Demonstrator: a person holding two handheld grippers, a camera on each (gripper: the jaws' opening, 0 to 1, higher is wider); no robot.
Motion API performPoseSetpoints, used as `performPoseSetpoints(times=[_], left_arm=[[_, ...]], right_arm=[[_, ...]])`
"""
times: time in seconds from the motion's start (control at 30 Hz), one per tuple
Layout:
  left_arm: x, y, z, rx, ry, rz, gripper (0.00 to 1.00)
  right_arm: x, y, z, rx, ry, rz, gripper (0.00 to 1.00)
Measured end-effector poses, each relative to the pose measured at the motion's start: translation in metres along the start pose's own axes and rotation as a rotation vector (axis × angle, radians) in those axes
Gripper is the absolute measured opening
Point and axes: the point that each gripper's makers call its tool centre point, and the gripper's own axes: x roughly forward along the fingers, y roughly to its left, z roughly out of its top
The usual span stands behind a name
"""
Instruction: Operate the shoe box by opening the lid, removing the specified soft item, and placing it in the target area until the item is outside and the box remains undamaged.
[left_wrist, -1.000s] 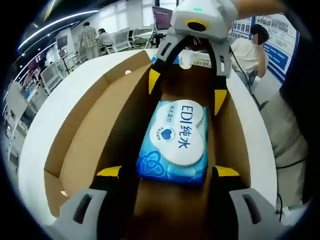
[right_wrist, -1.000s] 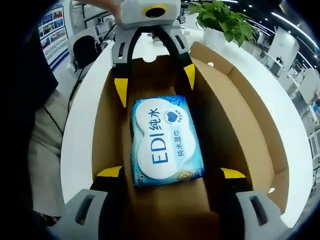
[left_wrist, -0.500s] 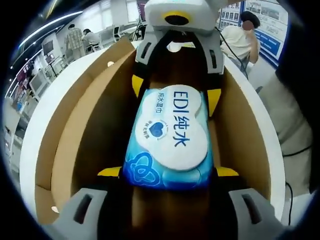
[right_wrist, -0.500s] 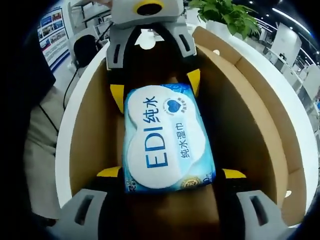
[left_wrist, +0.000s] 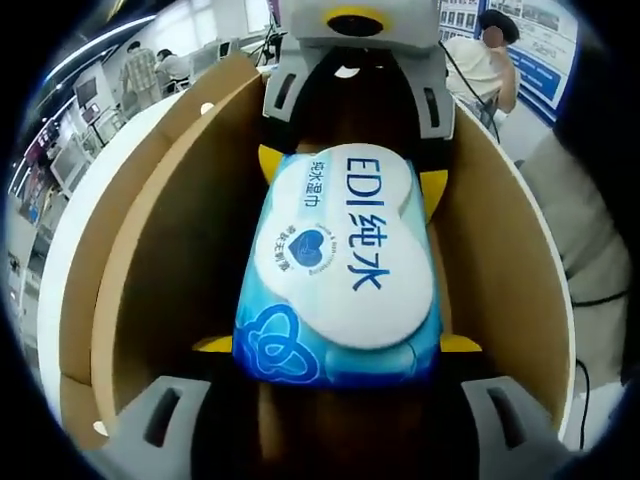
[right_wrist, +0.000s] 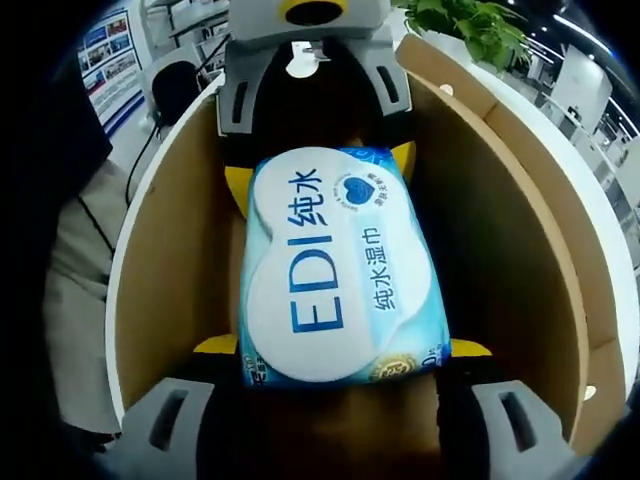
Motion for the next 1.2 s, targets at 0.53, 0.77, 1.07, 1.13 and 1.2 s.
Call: performPoseSetpoints(times=[0.53, 0.77, 1.07, 1.13, 1.2], left_arm=[[-0.01, -0.003, 0.005, -0.027, 0.018, 0.021, 0.71], [-0.021, -0.008, 0.007, -0.023, 0.011, 0.033, 0.71], [-0.042, -0.005, 0.013, -0.019, -0.013, 0.095, 0.7], [-0.048, -0.003, 0.017, -0.01, -0.018, 0.115, 0.7], [-0.053, -0.004, 0.019, -0.01, -0.026, 0.122, 0.7]], right_arm=[[-0.013, -0.001, 0.004, -0.015, 0.016, 0.0, 0.7], [-0.02, 0.003, 0.011, -0.02, -0.008, -0.008, 0.69], [-0.038, -0.001, 0.027, -0.074, -0.022, -0.054, 0.69], [-0.044, -0.004, 0.031, -0.085, -0.026, -0.07, 0.69], [-0.05, -0.004, 0.035, -0.091, -0.036, -0.072, 0.69]])
